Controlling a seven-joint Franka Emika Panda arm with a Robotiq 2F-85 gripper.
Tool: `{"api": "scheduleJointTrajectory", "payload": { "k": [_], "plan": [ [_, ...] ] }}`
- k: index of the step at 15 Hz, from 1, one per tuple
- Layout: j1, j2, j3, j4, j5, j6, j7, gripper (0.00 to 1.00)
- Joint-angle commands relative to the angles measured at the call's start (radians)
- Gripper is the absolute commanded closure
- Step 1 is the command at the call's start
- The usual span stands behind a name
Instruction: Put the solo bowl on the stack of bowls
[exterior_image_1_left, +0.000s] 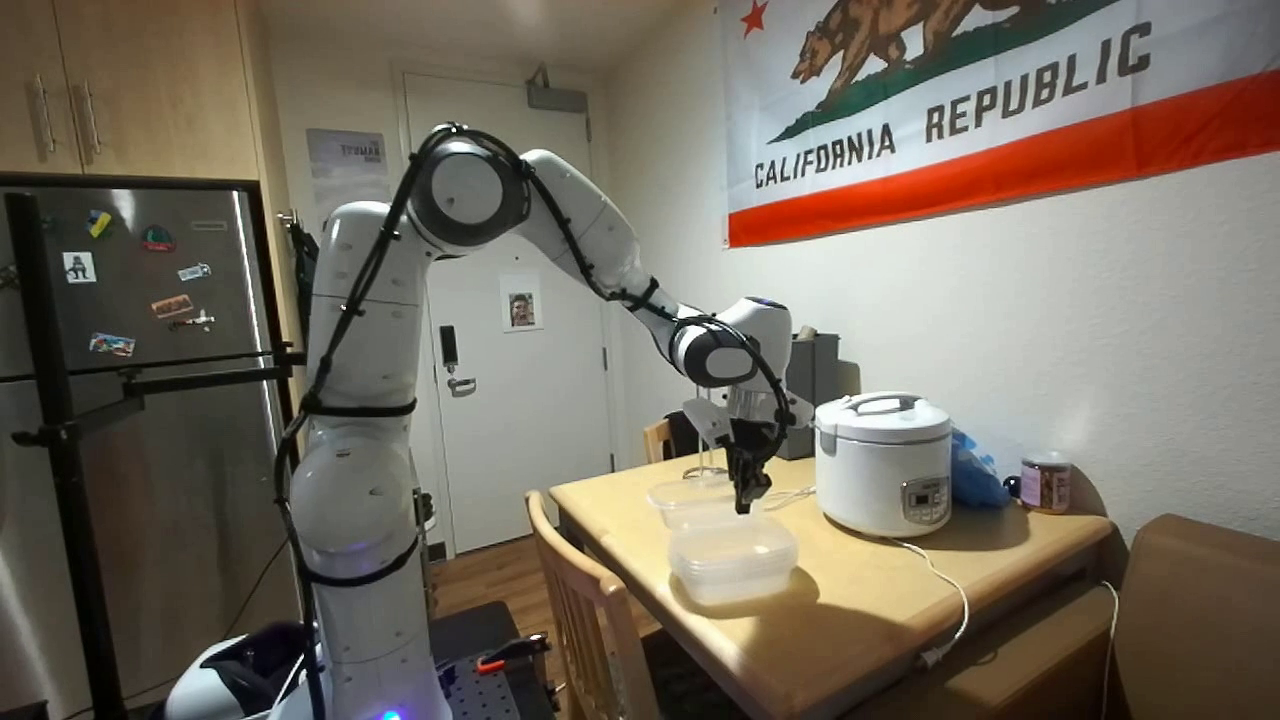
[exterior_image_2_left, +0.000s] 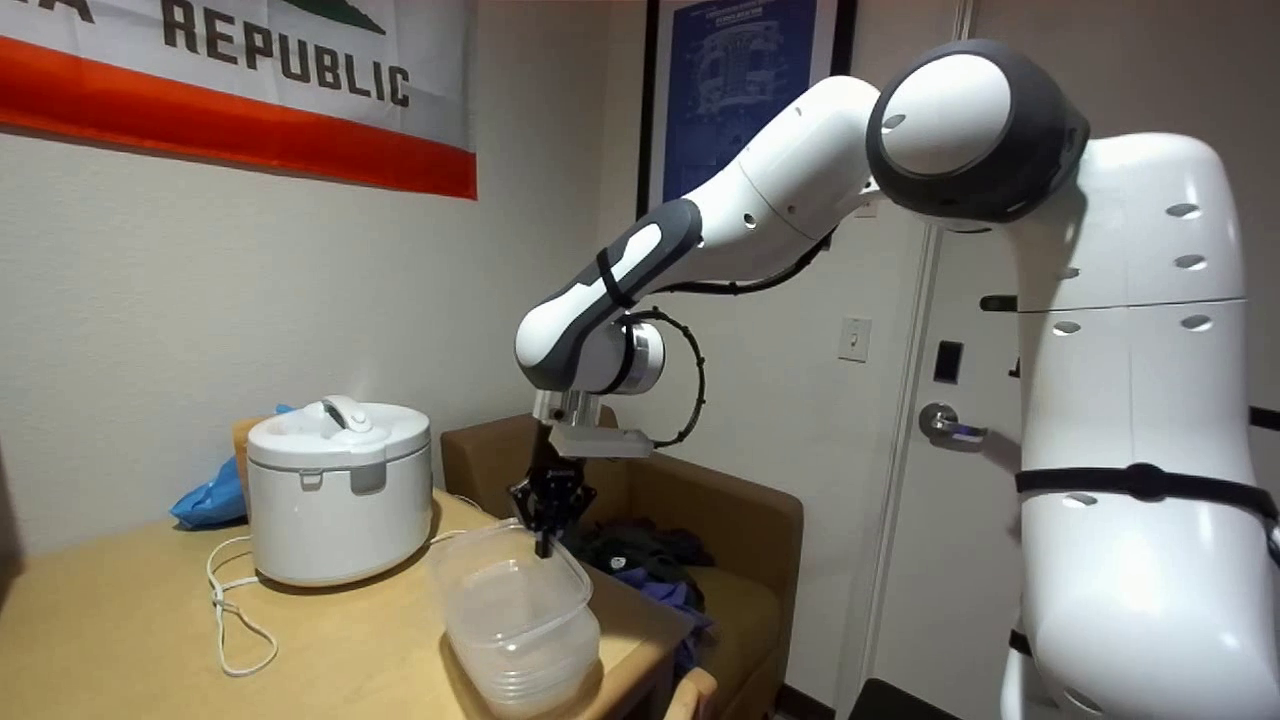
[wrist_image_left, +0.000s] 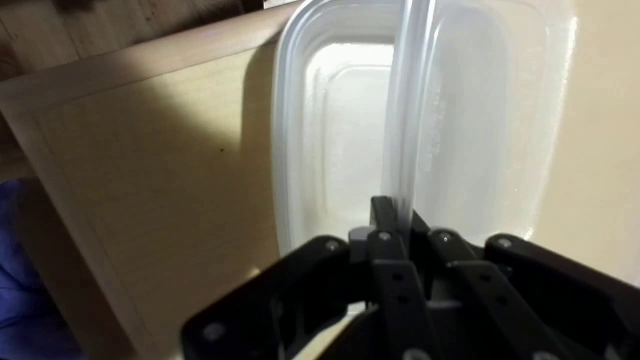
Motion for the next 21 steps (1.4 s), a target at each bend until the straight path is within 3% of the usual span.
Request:
{"api": "scheduleJointTrajectory", "payload": {
  "k": [1, 13, 21],
  "plan": [
    [-0.042, 0.039, -0.009, 0.007, 0.055, 0.05, -0.11, 0.99],
    [-0.14, 0.174, 0.057, 0.082, 0.245, 0.129, -0.413, 0.99],
    [-0.117, 0.211, 0.071, 0.098, 0.193, 0.088, -0.358, 0.99]
  ]
}}
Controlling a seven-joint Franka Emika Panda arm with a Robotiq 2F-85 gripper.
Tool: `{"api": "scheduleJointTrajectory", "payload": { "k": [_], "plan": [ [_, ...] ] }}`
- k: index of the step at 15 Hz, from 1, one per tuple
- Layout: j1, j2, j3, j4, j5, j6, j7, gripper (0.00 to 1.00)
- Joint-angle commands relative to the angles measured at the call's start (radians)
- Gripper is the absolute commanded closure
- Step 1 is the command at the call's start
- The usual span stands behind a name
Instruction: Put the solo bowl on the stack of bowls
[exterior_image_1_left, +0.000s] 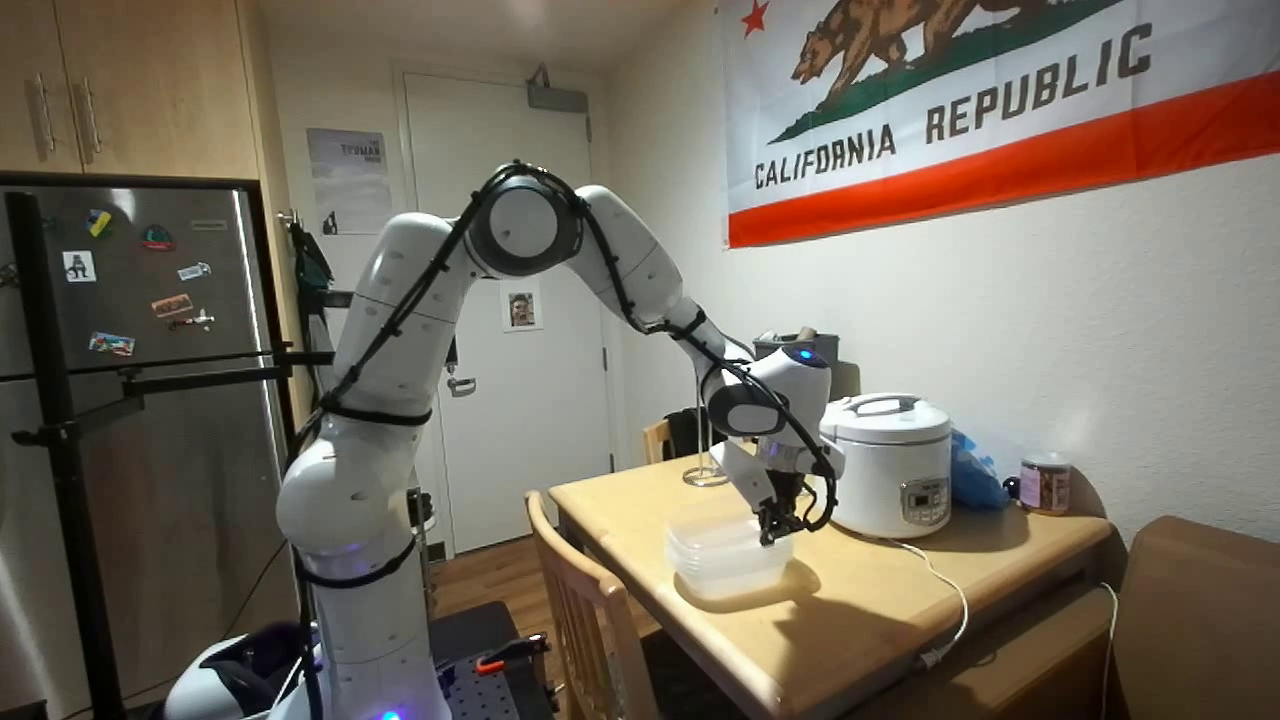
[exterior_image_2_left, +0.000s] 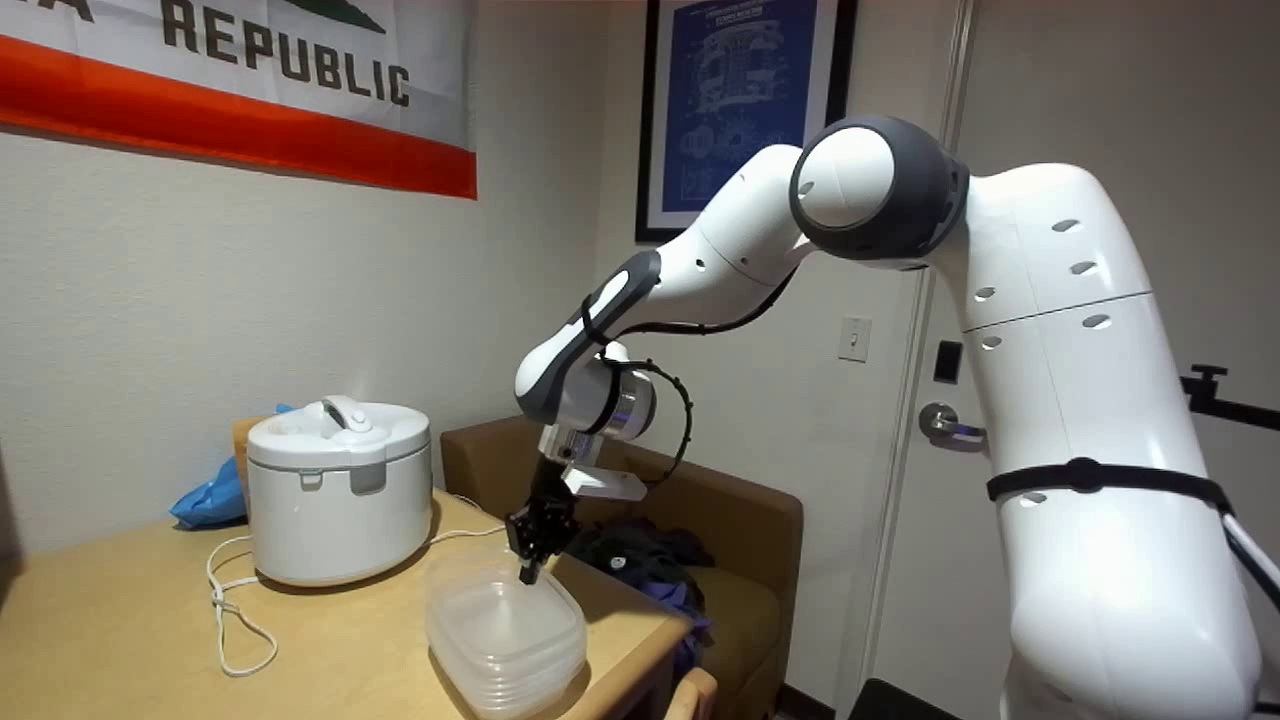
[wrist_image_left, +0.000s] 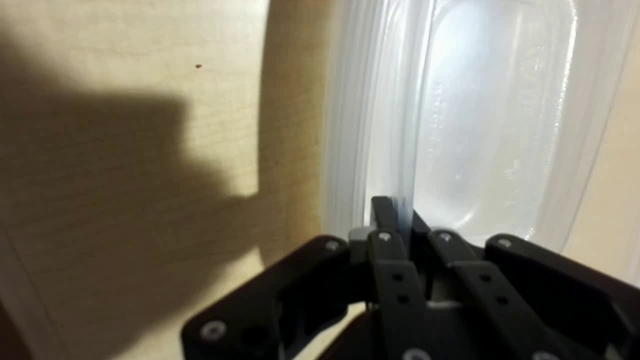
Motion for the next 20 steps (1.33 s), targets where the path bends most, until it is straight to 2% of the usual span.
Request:
{"api": "scheduleJointTrajectory", "payload": {
  "k": [1, 4, 5, 6, 8, 15, 20],
  "plan": [
    [0.014, 0.013, -0.01, 0.007, -0.055, -0.035, 0.062, 0.99],
    [0.024, 0.006, -0.02, -0.002, -0.112, -0.055, 0.12, 0.99],
    [0.021, 0.001, -0.017, -0.002, -0.113, -0.058, 0.133, 0.7],
    [0.019, -0.004, -0.015, -0.003, -0.113, -0.062, 0.137, 0.68],
    [0.027, -0.029, -0.023, -0.019, -0.126, -0.07, 0.174, 0.55],
    [0.081, -0.293, -0.041, -0.204, -0.208, -0.056, 0.318, 0.01],
    [0.106, -0.404, -0.049, -0.252, -0.284, -0.089, 0.406, 0.0]
  ]
}}
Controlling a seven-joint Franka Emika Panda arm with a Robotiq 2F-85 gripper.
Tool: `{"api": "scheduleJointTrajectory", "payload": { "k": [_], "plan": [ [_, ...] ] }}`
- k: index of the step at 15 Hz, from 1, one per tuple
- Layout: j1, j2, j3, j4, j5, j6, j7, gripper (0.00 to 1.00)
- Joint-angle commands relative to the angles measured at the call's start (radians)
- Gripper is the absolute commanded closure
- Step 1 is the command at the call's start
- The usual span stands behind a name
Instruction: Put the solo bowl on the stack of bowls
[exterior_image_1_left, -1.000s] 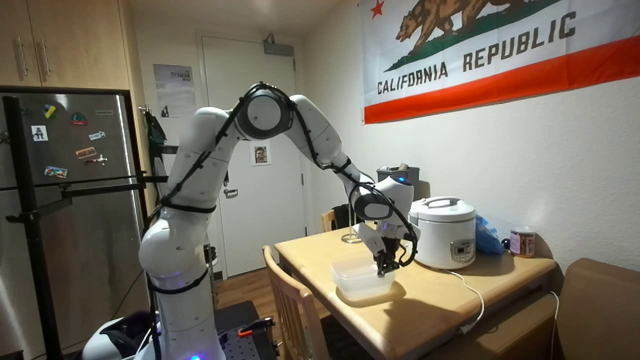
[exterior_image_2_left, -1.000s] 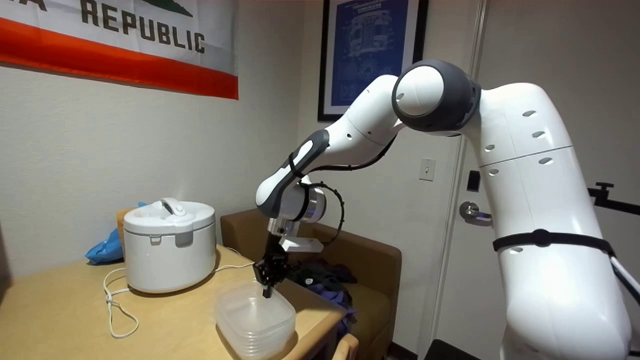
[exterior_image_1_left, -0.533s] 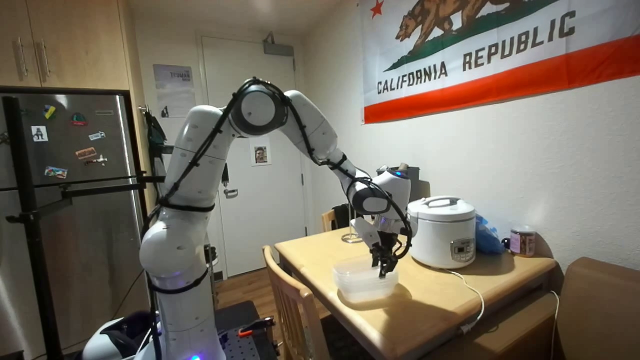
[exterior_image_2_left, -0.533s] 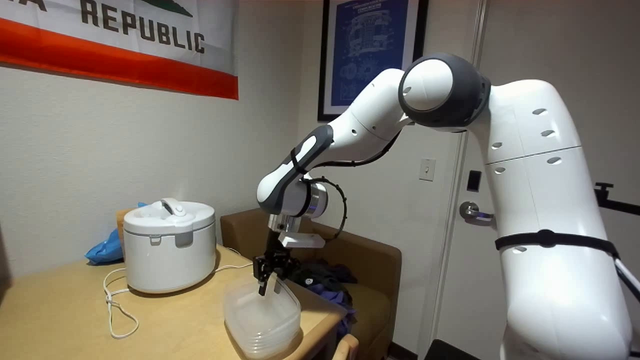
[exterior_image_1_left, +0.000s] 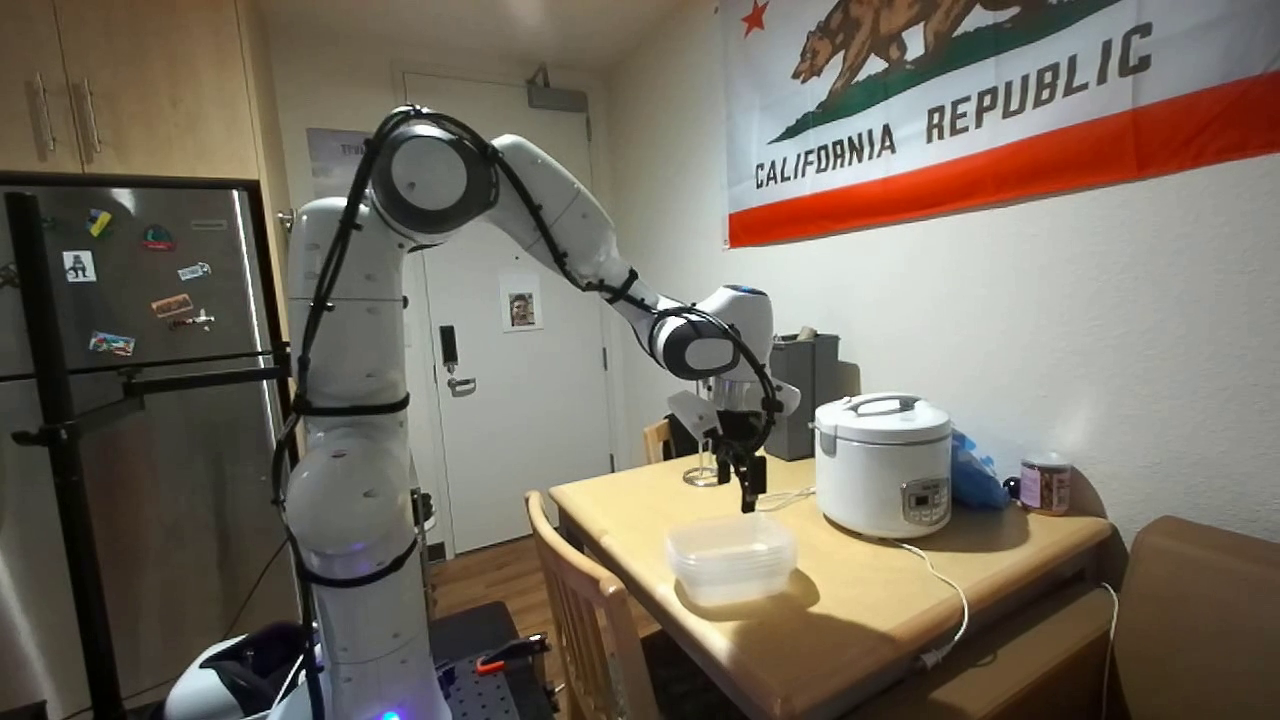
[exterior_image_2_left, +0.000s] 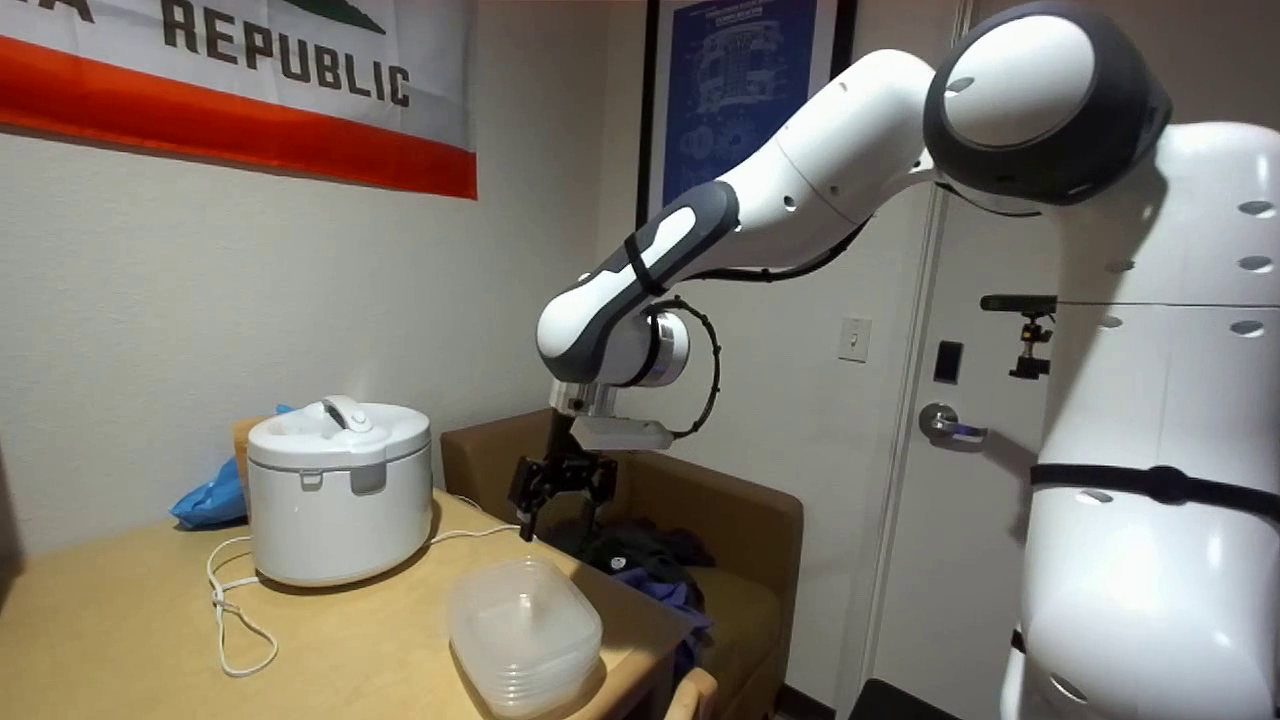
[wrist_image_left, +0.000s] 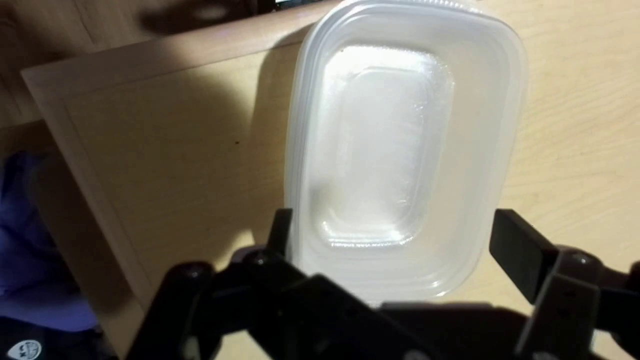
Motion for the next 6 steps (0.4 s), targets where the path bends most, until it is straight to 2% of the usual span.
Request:
{"api": "scheduleJointTrajectory", "payload": {
  "k": [1, 4, 5, 6],
  "plan": [
    [0.027, -0.109, -0.016, -0.069, -0.057, -0.03, 0.07, 0.0],
    [0.046, -0.182, -0.004, -0.112, -0.06, -0.029, 0.067, 0.0],
    [0.041, -0.102, -0.016, -0.057, -0.042, -0.016, 0.043, 0.0],
    [0.046, -0.115, -0.015, -0.062, -0.042, -0.016, 0.043, 0.0]
  ]
}}
